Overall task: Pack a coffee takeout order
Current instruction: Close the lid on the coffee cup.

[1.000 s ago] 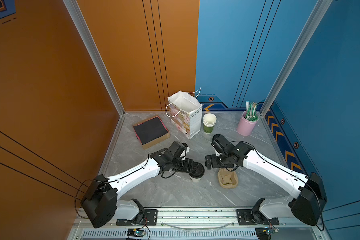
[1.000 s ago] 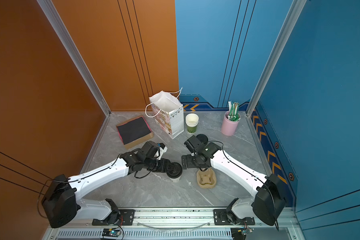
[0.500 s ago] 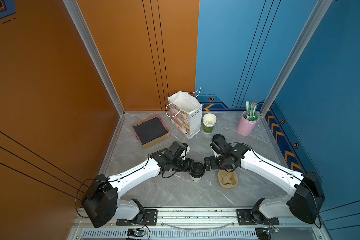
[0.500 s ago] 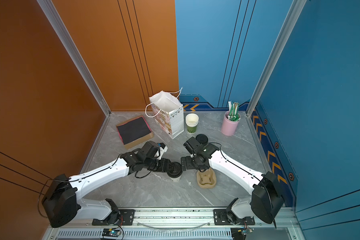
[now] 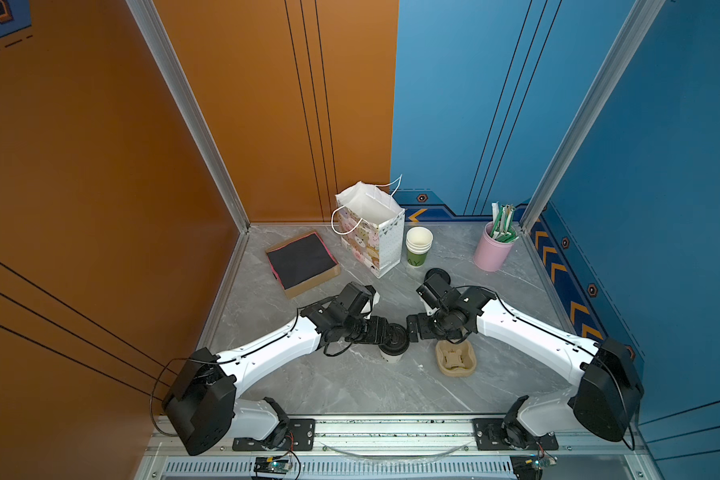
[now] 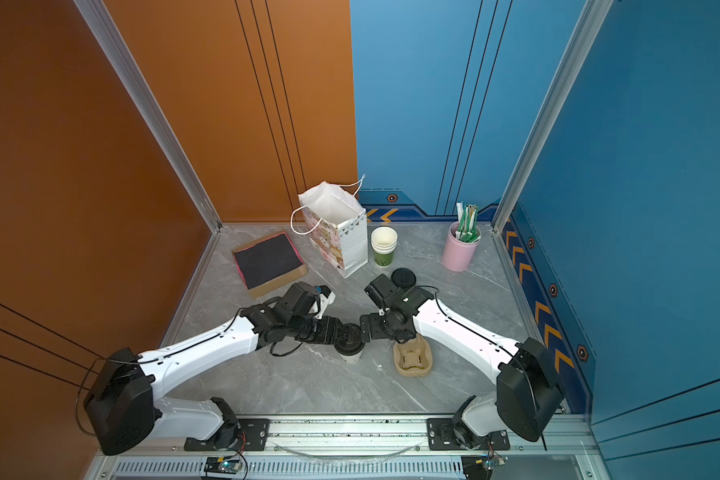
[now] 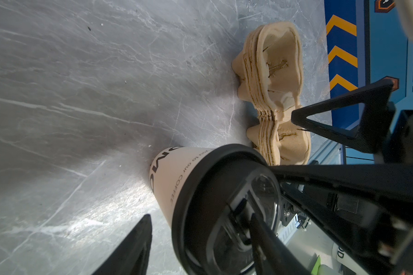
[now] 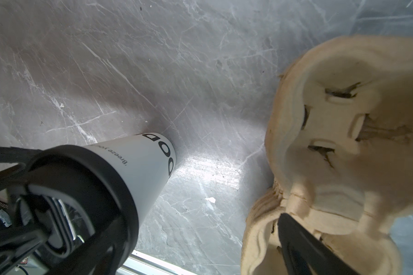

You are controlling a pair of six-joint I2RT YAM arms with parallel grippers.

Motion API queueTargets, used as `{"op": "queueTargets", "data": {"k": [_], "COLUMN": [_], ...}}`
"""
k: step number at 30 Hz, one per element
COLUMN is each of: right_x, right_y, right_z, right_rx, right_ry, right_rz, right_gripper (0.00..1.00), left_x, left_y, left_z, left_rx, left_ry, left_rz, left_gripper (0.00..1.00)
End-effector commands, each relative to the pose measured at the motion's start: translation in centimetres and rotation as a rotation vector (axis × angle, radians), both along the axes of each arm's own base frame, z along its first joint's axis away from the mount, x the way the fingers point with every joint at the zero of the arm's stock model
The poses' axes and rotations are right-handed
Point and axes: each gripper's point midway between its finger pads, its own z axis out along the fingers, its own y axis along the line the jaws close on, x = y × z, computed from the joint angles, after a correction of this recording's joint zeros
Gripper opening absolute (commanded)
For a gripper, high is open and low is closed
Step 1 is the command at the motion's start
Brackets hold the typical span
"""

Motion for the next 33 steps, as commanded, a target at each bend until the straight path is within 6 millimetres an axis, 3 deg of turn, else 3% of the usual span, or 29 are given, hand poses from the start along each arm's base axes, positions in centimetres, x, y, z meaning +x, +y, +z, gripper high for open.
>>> {"op": "queueTargets", "data": {"k": [1,9,16,19,27,33], "right_x": [-1.3,-3.5,-3.3,-2.7,0.1,0.9], "right_y": [-1.5,-3.9,-3.3,-2.4,0.4,0.6], "right_z": [-2.3,-4.3,-4.1,-3.1,2.1,4.0], "right_rx": [-0.093,-0.264,-0.283,-0.254,-0.139,-0.126], "right_ry": [0.046,0.106,0.097,0.074,-0.059,-0.106], "right_rz": [0.008,0.036,0.058,0.068,0.071,0.070], "right_gripper": [1.00,1.00,1.00,1.00,1.00,1.00], "left_x": [-1.4,-1.7,-1.7,-1.4,0.2,0.8], "left_y": [1.1,1.6,2.0,1.8,1.0,1.1], "left_z": [-2.7,-3.8,-4.1,-3.2,0.9,2.4], "left_rx": [0.077,0.099,0.104,0.086,0.002,-0.022], "left_ry": [0.061,0.085,0.092,0.072,-0.012,-0.049], "left_rz": [-0.010,-0.001,0.007,0.010,0.017,0.028], "left_gripper": [0.65,0.65,0.65,0.65,0.66,0.67]}}
